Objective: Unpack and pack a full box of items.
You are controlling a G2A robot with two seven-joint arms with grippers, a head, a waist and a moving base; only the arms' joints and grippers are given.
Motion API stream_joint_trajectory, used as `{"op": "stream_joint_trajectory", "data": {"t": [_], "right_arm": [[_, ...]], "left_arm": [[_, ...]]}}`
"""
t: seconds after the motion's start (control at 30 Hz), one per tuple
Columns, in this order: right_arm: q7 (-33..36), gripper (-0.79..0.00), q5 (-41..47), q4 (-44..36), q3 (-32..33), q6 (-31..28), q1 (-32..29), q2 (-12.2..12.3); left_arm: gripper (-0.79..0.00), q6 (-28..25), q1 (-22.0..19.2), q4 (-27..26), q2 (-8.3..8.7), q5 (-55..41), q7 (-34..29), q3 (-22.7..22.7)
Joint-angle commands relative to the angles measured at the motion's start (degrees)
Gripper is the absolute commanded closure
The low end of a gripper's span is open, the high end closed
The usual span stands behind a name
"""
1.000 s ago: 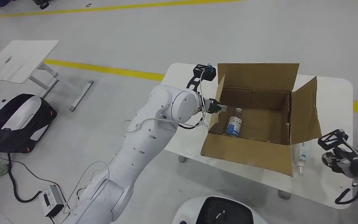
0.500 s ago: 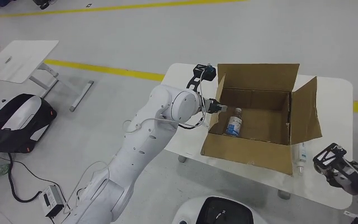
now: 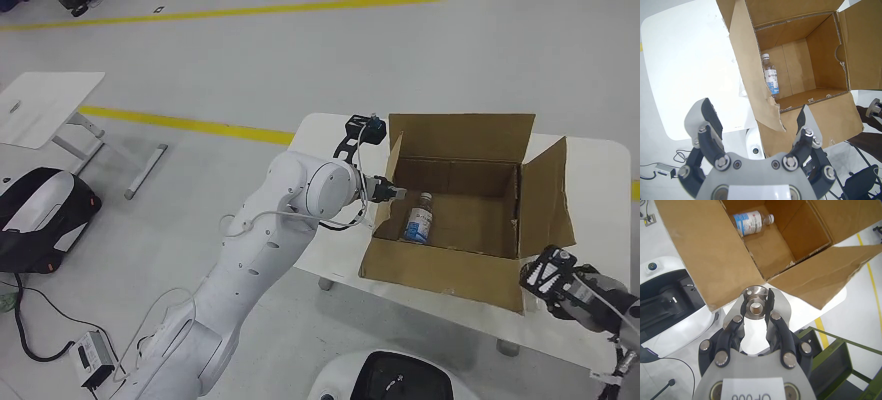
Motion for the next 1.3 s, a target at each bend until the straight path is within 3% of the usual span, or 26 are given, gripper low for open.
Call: {"op": "stream_joint_trajectory", "data": {"t": [0.0, 0.27, 0.5, 0.7, 0.87, 1.27], "right_arm": [[-0.01, 0.0, 0.2, 0.04, -0.85, -0.01, 2.08, 0.17], [0.56, 0.0, -3.27, 1.34, -7.21, 2.86, 10.79, -0.34], [-5.13, 0.0, -8.24, 11.26, -18.73, 8.92, 21.05, -3.09], [-9.95, 0.0, -15.48, 24.48, -31.56, 17.07, 30.01, -7.41], [-13.9, 0.0, -14.95, 36.07, -40.75, 21.11, 35.95, -12.13], [-16.17, 0.0, -13.24, 56.36, -53.72, 19.35, 43.1, -22.06]], "left_arm": [[-0.785, 0.0, 0.0, 0.0, 0.0, 0.0, 0.0, 0.0], [-0.785, 0.0, 0.0, 0.0, 0.0, 0.0, 0.0, 0.0], [-0.785, 0.0, 0.0, 0.0, 0.0, 0.0, 0.0, 0.0], [-0.785, 0.0, 0.0, 0.0, 0.0, 0.0, 0.0, 0.0], [-0.785, 0.0, 0.0, 0.0, 0.0, 0.0, 0.0, 0.0], [-0.785, 0.0, 0.0, 0.0, 0.0, 0.0, 0.0, 0.0]]}}
